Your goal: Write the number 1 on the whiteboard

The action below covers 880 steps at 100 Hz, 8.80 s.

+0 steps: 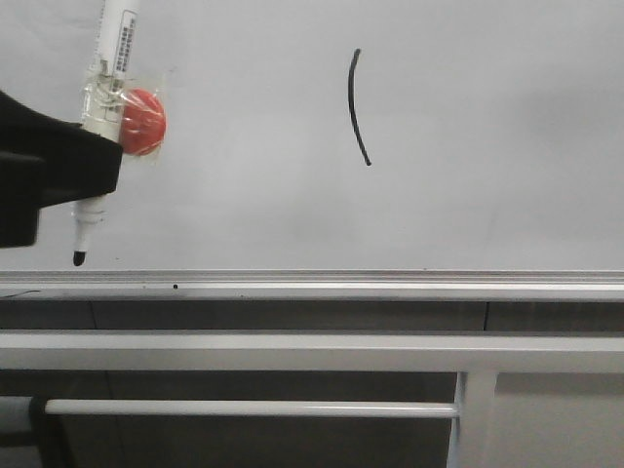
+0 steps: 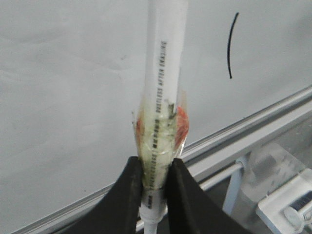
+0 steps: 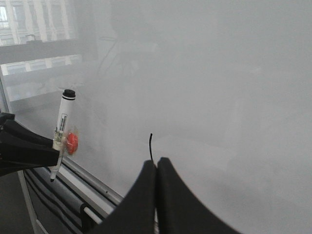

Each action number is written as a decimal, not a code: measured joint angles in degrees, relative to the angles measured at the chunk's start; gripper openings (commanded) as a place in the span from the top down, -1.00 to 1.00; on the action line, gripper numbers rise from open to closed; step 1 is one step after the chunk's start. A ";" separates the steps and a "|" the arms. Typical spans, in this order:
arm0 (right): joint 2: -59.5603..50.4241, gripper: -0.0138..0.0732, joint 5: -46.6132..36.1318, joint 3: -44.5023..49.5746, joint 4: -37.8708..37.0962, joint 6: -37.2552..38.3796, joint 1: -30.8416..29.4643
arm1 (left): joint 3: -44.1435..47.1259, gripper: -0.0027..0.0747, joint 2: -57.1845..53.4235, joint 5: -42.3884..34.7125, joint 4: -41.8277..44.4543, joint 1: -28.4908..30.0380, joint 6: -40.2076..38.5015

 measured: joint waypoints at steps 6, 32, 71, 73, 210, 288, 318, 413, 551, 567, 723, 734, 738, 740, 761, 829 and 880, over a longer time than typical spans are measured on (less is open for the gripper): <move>0.00 0.83 0.01 0.00 0.09 0.00 0.00 | 0.10 0.98 2.09 6.44 -0.13 -3.74 -2.89; 0.00 0.83 -0.34 0.00 0.09 -0.03 0.00 | 0.10 0.98 13.21 19.31 -0.23 -12.78 -16.17; 0.00 0.83 -0.34 0.00 0.57 -0.36 0.00 | -1.85 0.98 21.05 19.44 -0.23 -11.40 -27.25; 0.00 0.83 -0.34 0.00 0.57 -0.36 0.00 | -2.06 0.98 21.05 19.44 -0.10 -11.09 -27.25; 0.00 0.83 -0.34 0.00 0.68 -0.35 0.00 | -6.59 0.98 21.71 16.98 -0.24 1.41 -28.01; 0.00 0.83 -0.34 0.00 0.68 -0.48 0.00 | -7.14 0.08 21.71 19.97 -0.27 0.28 -28.01; 0.00 0.83 -0.34 0.00 0.68 -0.48 0.00 | -7.14 0.09 21.42 20.20 -0.27 -5.11 -22.96; 0.00 0.83 -0.34 0.00 0.79 -0.35 0.00 | -4.24 0.98 -2.53 21.59 -21.51 -25.66 8.90; 0.00 0.83 -0.02 0.00 1.13 -0.48 0.00 | -4.10 0.98 -18.31 -8.28 -12.35 11.90 19.49; 0.00 0.83 -0.02 0.00 1.13 -0.48 0.00 | -3.41 0.98 -28.17 -32.24 -10.60 33.47 25.32; 0.00 0.83 -0.02 0.00 1.13 -0.48 0.00 | 15.71 0.98 -58.16 -49.56 -16.50 79.61 31.56; 0.00 0.83 -0.02 0.00 1.13 -0.48 0.00 | 14.53 0.98 -58.19 -42.50 -51.58 79.61 65.95; 0.00 0.83 -0.02 0.00 1.13 -0.48 0.00 | 13.83 0.98 -58.29 -38.65 -65.50 79.61 78.11; 0.00 0.83 -0.02 0.00 1.13 -0.48 0.00 | 13.61 0.98 -58.29 -36.71 -71.83 79.75 85.02; 0.00 0.83 -0.02 0.00 1.13 -0.48 0.00 | 12.96 0.98 -58.29 -21.65 -99.95 79.74 114.38; 0.00 0.83 0.09 0.00 1.13 -0.37 0.00 | 20.77 0.98 -60.04 -29.37 -106.00 74.13 123.80; 0.00 0.83 -0.02 0.00 1.13 -0.37 0.00 | 20.77 0.98 -60.04 -26.80 -108.04 75.56 128.29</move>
